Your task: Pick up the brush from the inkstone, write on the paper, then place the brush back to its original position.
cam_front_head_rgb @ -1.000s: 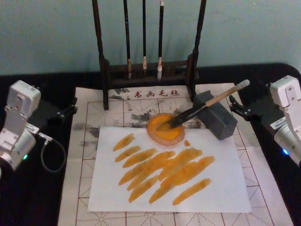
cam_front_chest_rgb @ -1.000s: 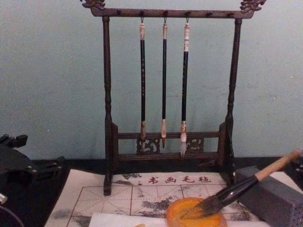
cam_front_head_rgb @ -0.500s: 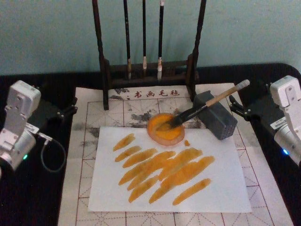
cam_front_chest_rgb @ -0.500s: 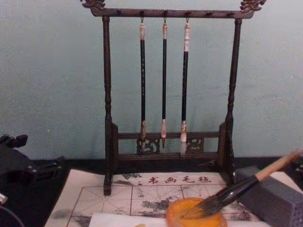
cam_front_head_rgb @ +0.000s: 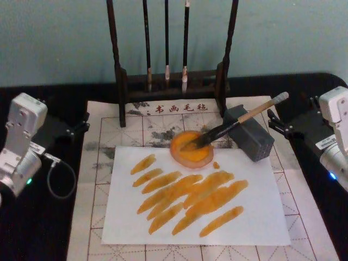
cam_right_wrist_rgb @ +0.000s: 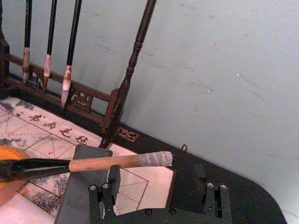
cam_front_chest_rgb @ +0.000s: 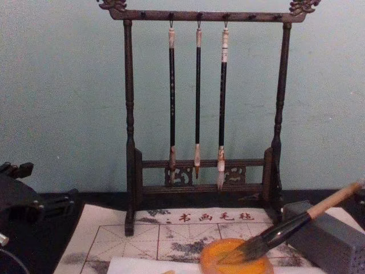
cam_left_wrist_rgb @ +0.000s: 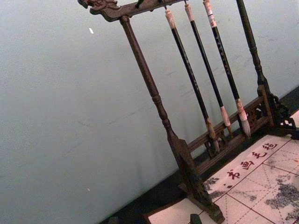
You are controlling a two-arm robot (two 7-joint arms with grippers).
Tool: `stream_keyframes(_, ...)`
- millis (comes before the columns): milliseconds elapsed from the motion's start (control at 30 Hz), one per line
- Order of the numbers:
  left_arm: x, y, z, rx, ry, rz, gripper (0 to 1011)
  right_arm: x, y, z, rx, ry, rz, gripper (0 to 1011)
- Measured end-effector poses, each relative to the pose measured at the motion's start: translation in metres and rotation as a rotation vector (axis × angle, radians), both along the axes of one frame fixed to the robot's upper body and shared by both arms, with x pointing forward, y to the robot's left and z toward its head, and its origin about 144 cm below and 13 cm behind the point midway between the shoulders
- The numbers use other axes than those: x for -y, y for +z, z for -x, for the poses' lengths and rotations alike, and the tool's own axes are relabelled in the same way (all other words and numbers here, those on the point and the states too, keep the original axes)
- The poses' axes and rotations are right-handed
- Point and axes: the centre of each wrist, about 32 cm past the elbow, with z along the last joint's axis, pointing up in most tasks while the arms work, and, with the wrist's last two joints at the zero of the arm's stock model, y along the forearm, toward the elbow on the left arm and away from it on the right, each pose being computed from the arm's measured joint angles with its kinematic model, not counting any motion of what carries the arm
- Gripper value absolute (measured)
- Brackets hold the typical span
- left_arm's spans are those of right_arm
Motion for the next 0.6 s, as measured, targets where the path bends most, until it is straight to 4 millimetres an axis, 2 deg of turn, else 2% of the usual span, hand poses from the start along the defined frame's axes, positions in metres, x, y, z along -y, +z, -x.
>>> stream_keyframes(600, 0.000, 0.000, 0.000, 0.000, 0.000, 0.000, 1001, 0.012, -0.001, 0.007, -0.098, 0.028, -0.274, 1000)
